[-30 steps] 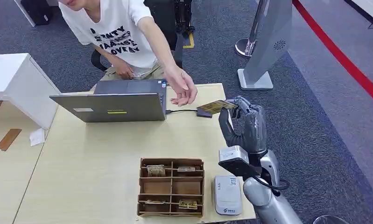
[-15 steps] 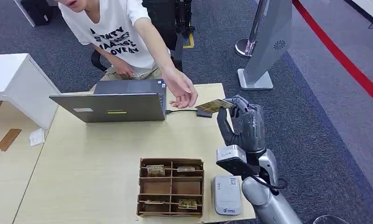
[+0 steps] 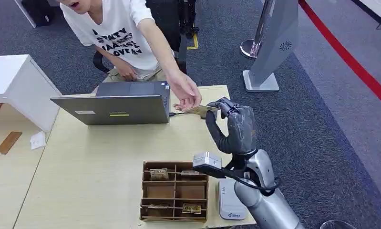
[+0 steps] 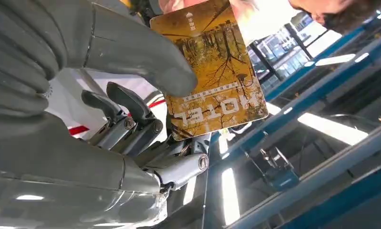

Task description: Pass the card to the sensor for recognition and then transmit it.

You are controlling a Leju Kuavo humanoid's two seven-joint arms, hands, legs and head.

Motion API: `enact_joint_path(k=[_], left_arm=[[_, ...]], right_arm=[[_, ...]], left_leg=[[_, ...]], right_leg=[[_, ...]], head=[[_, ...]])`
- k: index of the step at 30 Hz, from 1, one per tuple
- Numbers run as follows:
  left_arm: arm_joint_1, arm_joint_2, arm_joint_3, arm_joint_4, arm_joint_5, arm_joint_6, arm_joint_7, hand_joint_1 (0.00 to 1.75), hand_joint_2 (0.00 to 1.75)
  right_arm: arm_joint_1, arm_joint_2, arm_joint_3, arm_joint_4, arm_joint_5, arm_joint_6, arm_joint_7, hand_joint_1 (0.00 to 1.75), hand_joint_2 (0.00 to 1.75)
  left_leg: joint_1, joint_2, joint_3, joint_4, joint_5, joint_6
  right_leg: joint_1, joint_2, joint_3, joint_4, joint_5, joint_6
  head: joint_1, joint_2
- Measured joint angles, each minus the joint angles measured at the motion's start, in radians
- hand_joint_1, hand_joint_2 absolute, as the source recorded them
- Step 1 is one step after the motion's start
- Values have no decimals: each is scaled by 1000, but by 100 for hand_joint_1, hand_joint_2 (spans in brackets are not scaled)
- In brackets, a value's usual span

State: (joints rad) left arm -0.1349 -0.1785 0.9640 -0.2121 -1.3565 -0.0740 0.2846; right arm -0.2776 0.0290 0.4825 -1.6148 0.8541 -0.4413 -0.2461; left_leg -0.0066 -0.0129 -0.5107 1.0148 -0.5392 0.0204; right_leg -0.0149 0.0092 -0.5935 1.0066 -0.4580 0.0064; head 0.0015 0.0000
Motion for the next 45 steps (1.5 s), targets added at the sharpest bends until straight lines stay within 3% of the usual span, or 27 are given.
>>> enact_joint_path(k=[22, 42, 43, 44, 45], left_arm=[[-6, -5, -16, 0, -4, -5, 1, 0, 0], [-9, -8, -23, 0, -14, -6, 7, 0, 0], [-9, -8, -23, 0, -14, -7, 7, 0, 0], [-9, -8, -23, 0, -14, -7, 7, 0, 0], [-9, -8, -23, 0, -14, -7, 7, 0, 0]], right_arm=[[-52, 18, 19, 95, 41, -12, 17, 175, 175], [-85, 39, 81, 179, 216, -99, 42, 175, 175], [-87, 39, 83, 184, 229, -106, 47, 44, 175], [-89, 38, 85, 188, 240, -111, 49, 0, 175], [-90, 39, 87, 192, 249, -115, 53, 0, 175]], left_leg=[[0, 0, 0, 0, 0, 0], [0, 0, -1, 0, 0, 0], [0, 0, -1, 0, 0, 0], [0, 0, -1, 0, 0, 0], [0, 0, -1, 0, 0, 0]], right_leg=[[0, 0, 0, 0, 0, 0], [0, 0, 0, 0, 0, 0], [0, 0, -1, 0, 0, 0], [0, 0, -1, 0, 0, 0], [0, 0, -1, 0, 0, 0]], head=[[0, 0], [0, 0], [0, 0], [0, 0], [0, 0]])
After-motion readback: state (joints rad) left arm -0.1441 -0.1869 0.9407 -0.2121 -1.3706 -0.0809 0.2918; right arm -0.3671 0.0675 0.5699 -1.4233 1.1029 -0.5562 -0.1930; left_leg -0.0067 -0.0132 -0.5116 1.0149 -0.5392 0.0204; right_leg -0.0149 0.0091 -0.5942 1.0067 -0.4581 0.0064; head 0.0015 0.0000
